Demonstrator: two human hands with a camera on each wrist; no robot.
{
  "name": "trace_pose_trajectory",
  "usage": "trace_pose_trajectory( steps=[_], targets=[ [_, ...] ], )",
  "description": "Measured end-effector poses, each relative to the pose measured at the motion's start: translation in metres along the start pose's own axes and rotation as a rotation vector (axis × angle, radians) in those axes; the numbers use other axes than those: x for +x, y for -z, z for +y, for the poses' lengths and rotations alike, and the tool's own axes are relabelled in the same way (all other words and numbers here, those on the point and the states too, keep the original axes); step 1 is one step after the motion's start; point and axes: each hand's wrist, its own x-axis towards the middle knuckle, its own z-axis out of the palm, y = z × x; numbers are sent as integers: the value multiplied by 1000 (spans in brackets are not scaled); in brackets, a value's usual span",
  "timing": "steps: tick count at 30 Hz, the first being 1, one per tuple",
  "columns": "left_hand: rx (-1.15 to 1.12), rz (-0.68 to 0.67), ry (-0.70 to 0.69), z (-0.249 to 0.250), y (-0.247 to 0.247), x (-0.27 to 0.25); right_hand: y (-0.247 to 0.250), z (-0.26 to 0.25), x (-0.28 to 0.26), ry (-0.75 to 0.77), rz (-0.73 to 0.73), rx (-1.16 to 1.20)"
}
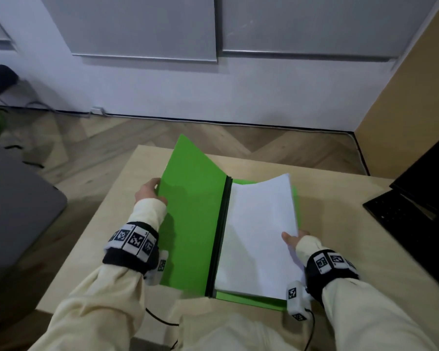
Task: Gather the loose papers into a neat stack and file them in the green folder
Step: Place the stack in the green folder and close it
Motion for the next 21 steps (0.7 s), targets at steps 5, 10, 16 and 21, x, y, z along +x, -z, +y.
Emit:
trace_pose_trajectory(
  steps=[5, 10, 16, 21],
  targets=[
    [-2, 13, -34, -10, 17, 9, -29, -24, 0, 8, 23, 0],
    [-33, -68, -89, -15, 27, 15, -32, -23, 0, -6, 64, 49],
    [14, -326, -149, -14, 39, 6, -29, -9, 2, 29, 87, 53],
    [-9, -373, -128, -14, 49, -10, -14, -11, -3, 134, 182, -9]
  ],
)
